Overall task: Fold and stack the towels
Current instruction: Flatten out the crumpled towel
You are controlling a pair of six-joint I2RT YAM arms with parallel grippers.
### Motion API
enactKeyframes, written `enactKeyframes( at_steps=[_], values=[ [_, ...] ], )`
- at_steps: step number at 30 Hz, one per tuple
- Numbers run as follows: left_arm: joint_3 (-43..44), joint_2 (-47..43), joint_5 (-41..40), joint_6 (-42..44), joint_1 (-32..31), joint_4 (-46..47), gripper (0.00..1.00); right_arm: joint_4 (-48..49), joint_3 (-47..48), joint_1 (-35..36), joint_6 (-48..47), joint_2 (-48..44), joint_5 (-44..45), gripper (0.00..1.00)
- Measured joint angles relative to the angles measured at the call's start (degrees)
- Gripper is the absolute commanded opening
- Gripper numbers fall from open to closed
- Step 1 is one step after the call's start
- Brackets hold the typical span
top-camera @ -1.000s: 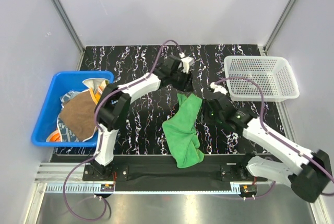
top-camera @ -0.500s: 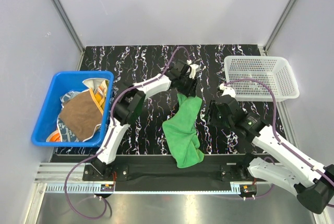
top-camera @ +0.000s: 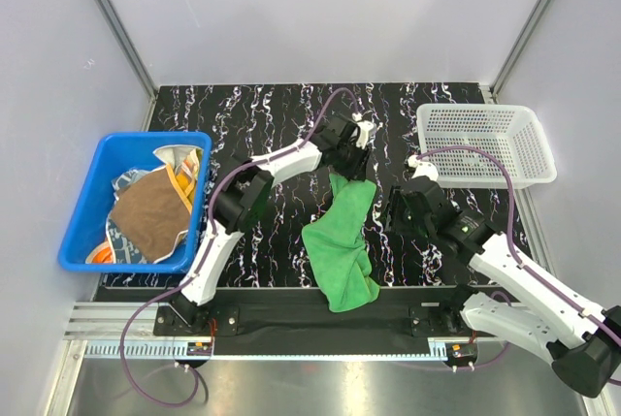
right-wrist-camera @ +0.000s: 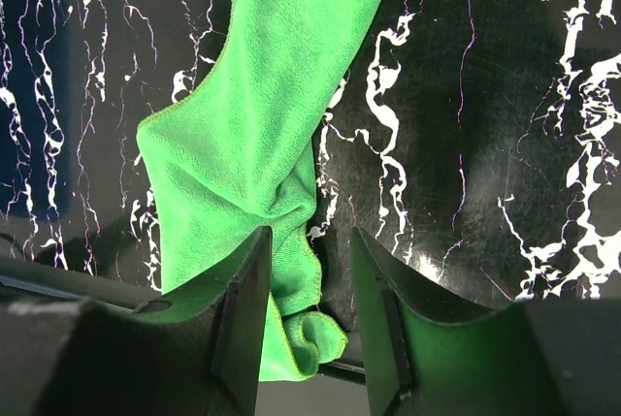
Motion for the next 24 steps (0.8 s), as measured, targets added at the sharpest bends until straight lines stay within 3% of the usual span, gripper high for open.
enactKeyframes(
  at_steps=[1, 5, 6, 7, 12, 16, 24],
  values=[
    [-0.7, -0.3, -0.1, 0.2, -0.3, 0.3, 0.39, 0.0, 0.0, 0.0, 0.0, 0.1, 0.0, 0.45],
    [-1.8, -0.9, -0.3, 0.2, -1.4, 0.8, 0.21, 0.0, 0.2, 0.0, 0.0, 0.4, 0.0, 0.45],
    [-1.8, -0.9, -0.3, 0.1, -1.5, 0.6, 0.06, 0.0, 0.2, 0.0, 0.0, 0.4, 0.0, 0.45],
    [-1.8, -0.9, -0.4, -0.2, -1.7, 0.3, 0.01, 0.0, 0.2, 0.0, 0.0, 0.4, 0.0, 0.45],
    [-2.0, -1.7, -1.9, -0.7, -2.0, -0.9, 0.00, 0.0, 1.4, 0.0, 0.1, 0.7, 0.1, 0.45],
    [-3.9, -7.2, -4.1, -1.5, -1.8, -6.3, 0.00, 0.4, 5.9, 0.0, 0.0, 3.9, 0.4, 0.45],
    [-21.4, -38.2, -8.6, -6.4, 4.6, -8.8, 0.00, 8.9, 10.6, -1.0, -0.9, 13.6, -0.3, 0.47]
  ],
)
